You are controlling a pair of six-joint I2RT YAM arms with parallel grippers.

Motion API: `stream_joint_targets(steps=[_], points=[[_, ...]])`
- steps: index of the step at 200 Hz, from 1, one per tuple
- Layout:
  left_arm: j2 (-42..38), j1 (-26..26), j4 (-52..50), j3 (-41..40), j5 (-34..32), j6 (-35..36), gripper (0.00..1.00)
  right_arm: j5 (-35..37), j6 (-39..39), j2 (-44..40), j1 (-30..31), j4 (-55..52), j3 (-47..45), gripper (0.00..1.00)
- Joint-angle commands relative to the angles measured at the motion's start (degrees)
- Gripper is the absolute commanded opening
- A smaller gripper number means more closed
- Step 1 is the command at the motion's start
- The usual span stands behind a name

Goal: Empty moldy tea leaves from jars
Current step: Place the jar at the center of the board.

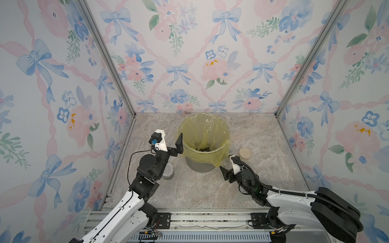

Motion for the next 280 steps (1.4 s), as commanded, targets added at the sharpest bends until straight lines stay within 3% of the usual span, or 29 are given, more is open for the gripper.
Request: stream_joint_targets(steps=[1,78,88,105,172,204,241,280], points=[[-1.0,0.3,0.7,-0.2,0.8,-1.0,0.98,-0.1,-0.6,-0.2,0.8,3.2,2.3,0.73],[-0.9,0.3,0.7,0.2,0.6,-1.4,0.98,0.5,-2.0,-0.4,2.3,2.6,2.6,0.9],[-0.9,0.3,0.6,0.1,0.6,-1.4,0.98,0.8,-2.2,-0.6,2.5,2.5,2.5,0.97],[-1.0,0.3,0.5,0.2,0.6,-1.4,0.99,0.9,-2.3,-1.1,2.4,2.3,2.5,1.0],[-0.9,0.3,-0.9,2.1,0.3,-1.3,0.98,0.6,-1.7,-6.8,2.9,-2.7,2.8,0.96],[0.0,0.3,-5.2,5.9,0.1,-0.7,0.98,-0.8,-2.8,-17.2,2.9,-15.3,5.3,0.97],[3.4,0.3,-12.4,14.4,2.9,1.3,0.98,-1.1,-0.3,-35.4,1.4,-32.9,8.0,0.97],[8.0,0.3,-21.5,22.1,4.6,2.5,0.98,-2.7,7.5,-43.1,-7.3,-51.6,17.3,0.97]])
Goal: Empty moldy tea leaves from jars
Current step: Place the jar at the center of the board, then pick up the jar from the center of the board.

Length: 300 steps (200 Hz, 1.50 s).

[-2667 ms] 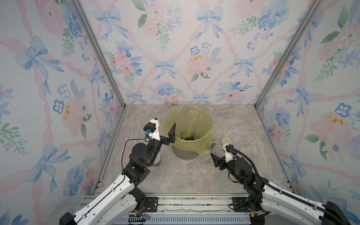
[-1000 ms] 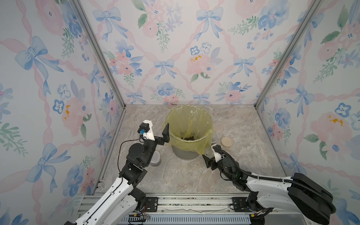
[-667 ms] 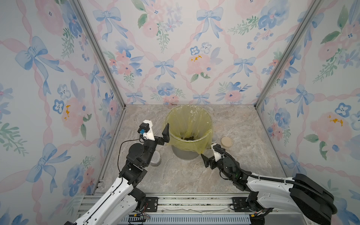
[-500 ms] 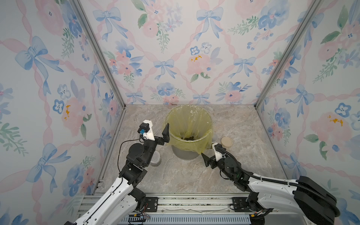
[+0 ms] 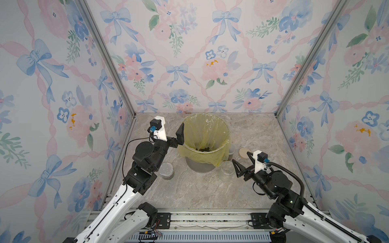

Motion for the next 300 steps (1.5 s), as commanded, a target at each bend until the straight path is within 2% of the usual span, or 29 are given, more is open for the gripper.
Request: stream_joint_targets(steps=[1,21,49,76,123,186,300], points=[[1.6,0.3,-7.3,3.1,2.2,2.0,0.98,-1.7,5.9,-1.3,-5.3,-17.0,6.5,0.97],[0.9,0.3,-6.7,1.4,2.5,2.5,0.98,-8.5,10.3,2.2,-13.3,-25.5,13.2,0.97],[-1.8,0.4,-3.9,-2.7,2.6,3.0,0.98,-20.0,15.3,12.8,-23.3,-33.8,22.2,0.97],[-4.1,0.4,-2.3,-6.0,3.4,2.6,0.98,-25.5,15.3,23.4,-27.1,-39.0,29.1,0.97],[-4.5,0.4,-4.3,-5.4,7.6,1.0,0.98,-28.0,13.6,37.9,-27.2,-39.5,35.7,0.96],[-4.5,0.3,-5.8,-4.7,8.4,1.4,0.98,-28.4,12.0,53.7,-25.5,-36.5,40.9,0.96],[-3.6,0.2,-6.6,-4.3,10.1,1.6,0.98,-22.4,8.1,68.2,-20.7,-38.7,48.6,0.96]])
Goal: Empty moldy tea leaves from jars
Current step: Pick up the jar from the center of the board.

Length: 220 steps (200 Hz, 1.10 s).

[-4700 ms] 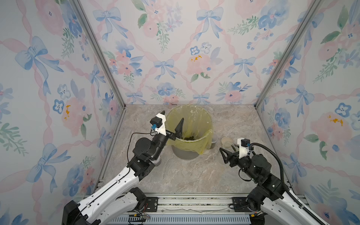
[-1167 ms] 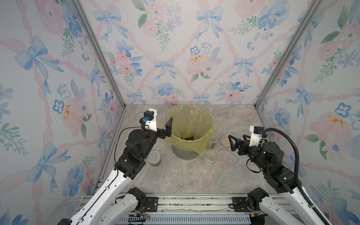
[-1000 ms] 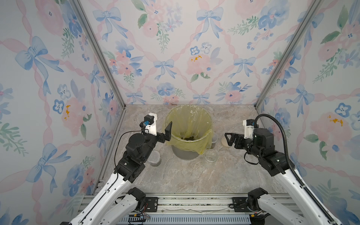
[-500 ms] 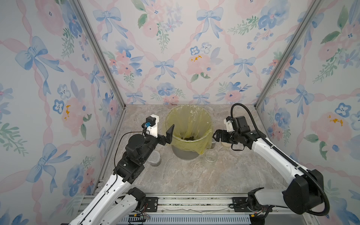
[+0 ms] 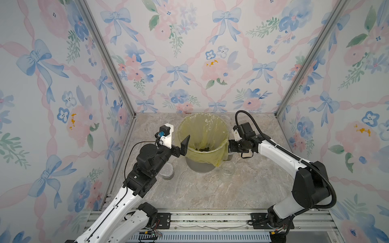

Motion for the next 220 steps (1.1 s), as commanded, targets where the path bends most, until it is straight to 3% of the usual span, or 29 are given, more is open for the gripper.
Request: stream_joint_targets(steps=[1,63,149,220], points=[[-0.3,0.2,-0.1,1.1,0.7,0.2,0.98,2.0,-1.6,2.0,1.6,-1.2,2.3,0.97],[-0.5,0.1,-0.1,1.0,0.4,0.5,0.98,4.3,-2.1,7.0,2.4,-1.7,4.7,0.97],[-0.5,-0.3,-0.2,0.9,-0.3,0.9,0.98,13.0,-5.1,6.6,2.5,-5.2,5.5,0.97],[-0.4,-0.5,-0.2,0.9,-0.3,1.0,0.98,14.7,-5.8,7.3,4.1,-7.2,5.7,0.97]])
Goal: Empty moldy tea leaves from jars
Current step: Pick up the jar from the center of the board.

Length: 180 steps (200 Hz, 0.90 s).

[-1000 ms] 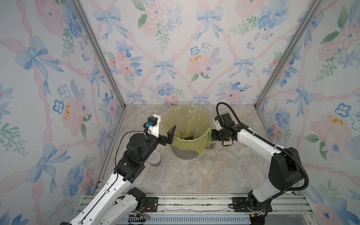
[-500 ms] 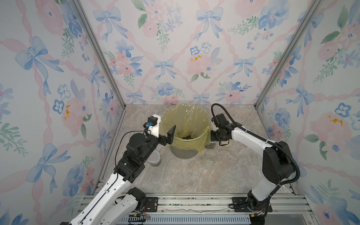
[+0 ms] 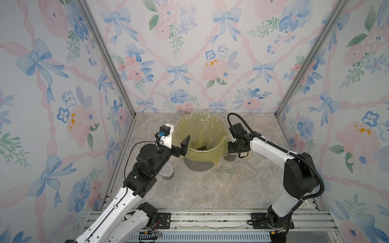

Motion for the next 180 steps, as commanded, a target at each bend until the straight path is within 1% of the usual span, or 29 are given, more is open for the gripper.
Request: stream_joint_targets(steps=[1,16,31,67,102,146,150,180], points=[[-0.3,-0.3,-0.2,0.9,-0.3,1.0,0.98,1.9,-0.9,0.5,1.5,-2.6,1.9,0.97],[-0.4,-0.4,-0.1,0.9,-0.4,1.1,0.98,1.9,-0.8,1.1,1.6,-2.5,2.0,0.97],[-0.6,-0.5,-0.2,0.8,-0.6,1.3,0.98,2.2,-0.6,1.6,1.6,-2.6,2.3,1.0],[-0.7,-0.6,0.0,0.8,-0.8,1.5,0.98,2.7,-0.1,1.4,1.6,-2.7,2.9,0.92],[-1.2,-0.6,1.1,0.0,-0.6,2.0,0.98,2.9,-0.2,0.4,1.6,-3.2,2.6,0.88],[-1.8,-0.6,3.8,-1.4,0.6,2.5,0.98,2.9,-0.3,-3.6,0.8,-5.1,2.4,0.86],[-1.7,-0.7,4.1,-1.5,0.7,2.6,0.98,2.9,-0.3,-5.4,0.7,-5.5,2.3,0.86],[-1.9,-0.6,5.6,-1.4,3.9,3.6,0.98,2.3,-0.5,-10.8,-1.0,-8.2,2.1,0.85]])
